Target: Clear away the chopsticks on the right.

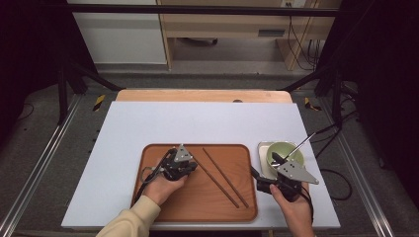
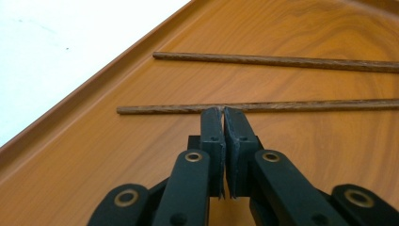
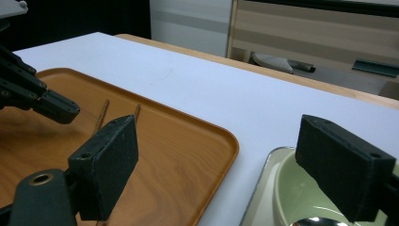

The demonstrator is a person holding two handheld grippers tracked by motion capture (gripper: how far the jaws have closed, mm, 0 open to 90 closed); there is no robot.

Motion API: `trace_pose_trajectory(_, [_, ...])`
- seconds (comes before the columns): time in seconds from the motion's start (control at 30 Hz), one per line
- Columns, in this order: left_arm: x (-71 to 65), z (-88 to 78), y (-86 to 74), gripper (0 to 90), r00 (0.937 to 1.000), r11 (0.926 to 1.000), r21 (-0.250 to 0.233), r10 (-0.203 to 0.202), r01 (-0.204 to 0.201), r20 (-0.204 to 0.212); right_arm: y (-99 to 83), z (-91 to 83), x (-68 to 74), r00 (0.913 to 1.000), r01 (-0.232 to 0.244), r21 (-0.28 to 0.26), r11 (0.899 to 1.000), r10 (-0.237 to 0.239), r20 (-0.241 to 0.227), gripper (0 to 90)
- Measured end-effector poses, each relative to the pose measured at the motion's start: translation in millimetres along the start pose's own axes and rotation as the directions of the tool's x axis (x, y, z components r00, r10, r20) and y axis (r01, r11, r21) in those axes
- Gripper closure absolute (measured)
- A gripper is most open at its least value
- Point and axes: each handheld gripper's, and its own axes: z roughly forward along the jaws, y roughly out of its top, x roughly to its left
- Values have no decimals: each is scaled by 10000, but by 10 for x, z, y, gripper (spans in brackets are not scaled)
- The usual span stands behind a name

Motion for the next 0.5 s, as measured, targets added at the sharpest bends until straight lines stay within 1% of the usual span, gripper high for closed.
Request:
trace_pose_trajectory(0.07, [-9,33,8,878,10000,9999,100,59,-60,22,-5,-6,-20,9999,-108,-30,9999,108,9,141])
trace_pose_trajectory(0.1, [-20,54,13,879,10000,9999,93,86,-86,-49,-7,-6,-27,9999,-132,8,9999,131,23,142])
trace_pose_trajectory(0.13, [-28,71,19,879,9997,9996,199,202,-199,-120,-11,-6,-28,9998,-198,56,9998,198,35,142])
trace_pose_trajectory(0.17, [-32,90,25,879,9995,9992,303,277,-271,-174,-12,-4,-33,9999,-167,55,9998,167,41,143])
trace_pose_trajectory(0.23, [-34,127,32,879,9996,9993,299,234,-229,-172,-7,-8,-35,9999,-156,11,9999,156,44,144])
trace_pose_trajectory(0.3, [-42,156,40,878,9988,9991,321,288,-276,-390,-2,-7,-31,9999,-125,38,9999,125,55,145])
trace_pose_trajectory(0.33, [-45,176,44,878,9992,9992,318,254,-244,-323,-2,-4,-29,9999,-115,69,9999,114,38,146])
trace_pose_trajectory(0.4, [-57,196,57,879,9989,9993,271,268,-258,-387,-3,7,-21,9999,-112,110,9999,112,13,146])
trace_pose_trajectory(0.43, [-56,207,66,878,9990,9994,247,263,-255,-352,-5,11,-19,9999,-105,181,9998,104,2,147])
trace_pose_trajectory(0.47, [-60,218,78,878,9991,9993,249,282,-274,-307,-10,16,-19,10000,-78,261,9996,77,15,147])
trace_pose_trajectory(0.5, [-66,232,89,880,9992,9991,240,349,-344,-178,-13,20,-19,9999,-103,275,9996,103,-10,147])
